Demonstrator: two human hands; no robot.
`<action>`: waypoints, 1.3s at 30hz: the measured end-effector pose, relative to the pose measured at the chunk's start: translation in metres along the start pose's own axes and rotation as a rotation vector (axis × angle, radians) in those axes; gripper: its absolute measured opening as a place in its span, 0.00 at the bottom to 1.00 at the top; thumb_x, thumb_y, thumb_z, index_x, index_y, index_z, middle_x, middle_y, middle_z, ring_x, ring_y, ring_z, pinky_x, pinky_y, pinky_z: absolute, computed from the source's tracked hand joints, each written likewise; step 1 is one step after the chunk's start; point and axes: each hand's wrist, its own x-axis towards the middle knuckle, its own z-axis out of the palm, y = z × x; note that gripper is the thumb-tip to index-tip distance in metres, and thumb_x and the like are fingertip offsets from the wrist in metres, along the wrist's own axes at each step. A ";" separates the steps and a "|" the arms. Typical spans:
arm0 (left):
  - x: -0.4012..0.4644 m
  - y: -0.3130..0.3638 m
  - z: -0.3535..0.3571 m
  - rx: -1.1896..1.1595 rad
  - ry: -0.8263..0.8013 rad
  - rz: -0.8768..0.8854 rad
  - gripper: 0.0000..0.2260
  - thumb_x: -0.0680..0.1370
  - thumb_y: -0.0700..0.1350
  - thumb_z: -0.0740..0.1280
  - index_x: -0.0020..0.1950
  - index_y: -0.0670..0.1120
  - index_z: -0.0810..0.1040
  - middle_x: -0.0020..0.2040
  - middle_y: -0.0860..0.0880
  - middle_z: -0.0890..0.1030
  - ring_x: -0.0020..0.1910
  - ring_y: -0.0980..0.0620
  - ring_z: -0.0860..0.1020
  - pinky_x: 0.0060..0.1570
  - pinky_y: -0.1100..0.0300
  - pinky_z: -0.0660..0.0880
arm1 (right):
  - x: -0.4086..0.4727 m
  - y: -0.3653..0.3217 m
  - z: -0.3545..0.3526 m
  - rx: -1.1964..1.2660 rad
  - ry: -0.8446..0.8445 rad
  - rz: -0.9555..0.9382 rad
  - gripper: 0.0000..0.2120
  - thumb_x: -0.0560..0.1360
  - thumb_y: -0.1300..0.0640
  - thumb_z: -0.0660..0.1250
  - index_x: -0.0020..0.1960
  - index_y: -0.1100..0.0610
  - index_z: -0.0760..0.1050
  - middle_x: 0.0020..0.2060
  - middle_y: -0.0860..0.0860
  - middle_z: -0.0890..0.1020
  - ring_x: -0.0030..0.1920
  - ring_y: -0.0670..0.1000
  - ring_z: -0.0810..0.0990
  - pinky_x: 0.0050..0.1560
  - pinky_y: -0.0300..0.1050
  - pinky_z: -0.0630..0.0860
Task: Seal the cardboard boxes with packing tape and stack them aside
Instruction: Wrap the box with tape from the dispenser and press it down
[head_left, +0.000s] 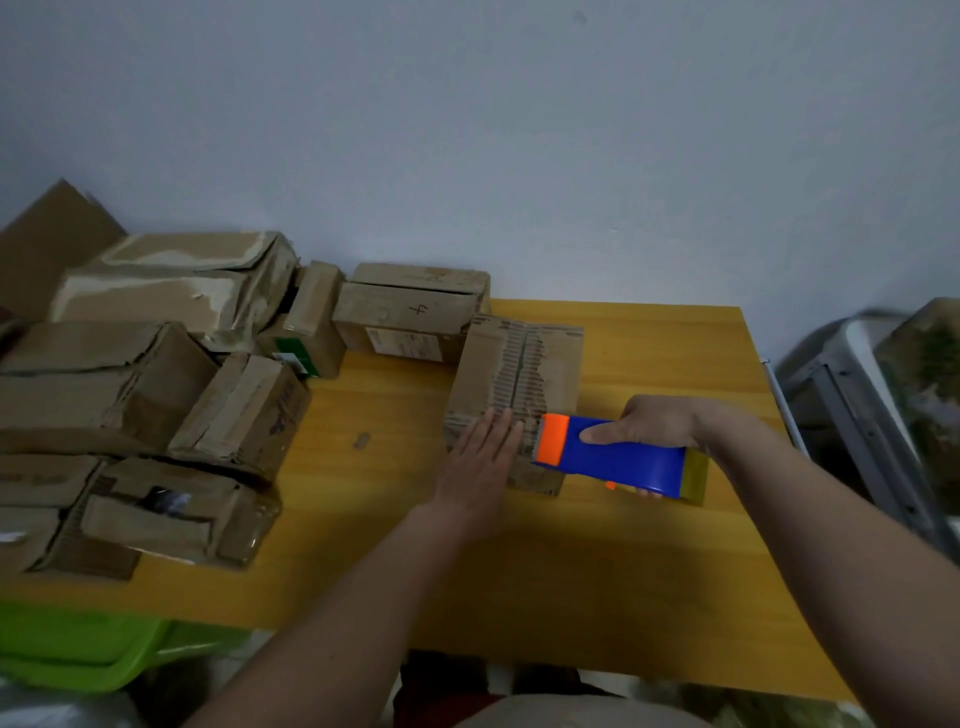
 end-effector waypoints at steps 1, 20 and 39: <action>0.000 0.000 0.000 0.001 -0.001 0.000 0.39 0.79 0.44 0.61 0.78 0.44 0.35 0.78 0.45 0.34 0.77 0.47 0.33 0.74 0.53 0.32 | 0.001 0.002 0.000 0.004 -0.008 -0.007 0.25 0.73 0.39 0.67 0.50 0.62 0.76 0.44 0.59 0.85 0.40 0.56 0.84 0.43 0.46 0.81; 0.007 0.036 -0.005 0.017 -0.003 -0.026 0.37 0.79 0.45 0.61 0.79 0.46 0.39 0.77 0.39 0.33 0.76 0.41 0.32 0.76 0.44 0.37 | -0.009 0.055 -0.027 0.016 -0.071 0.012 0.29 0.69 0.37 0.68 0.53 0.62 0.77 0.40 0.56 0.85 0.37 0.53 0.84 0.42 0.47 0.79; 0.016 0.047 -0.005 0.078 -0.060 -0.031 0.48 0.76 0.55 0.67 0.76 0.54 0.29 0.76 0.41 0.30 0.76 0.41 0.31 0.74 0.43 0.34 | -0.014 0.065 -0.036 -0.105 0.001 0.084 0.24 0.72 0.39 0.67 0.47 0.61 0.77 0.39 0.56 0.84 0.38 0.54 0.83 0.39 0.45 0.79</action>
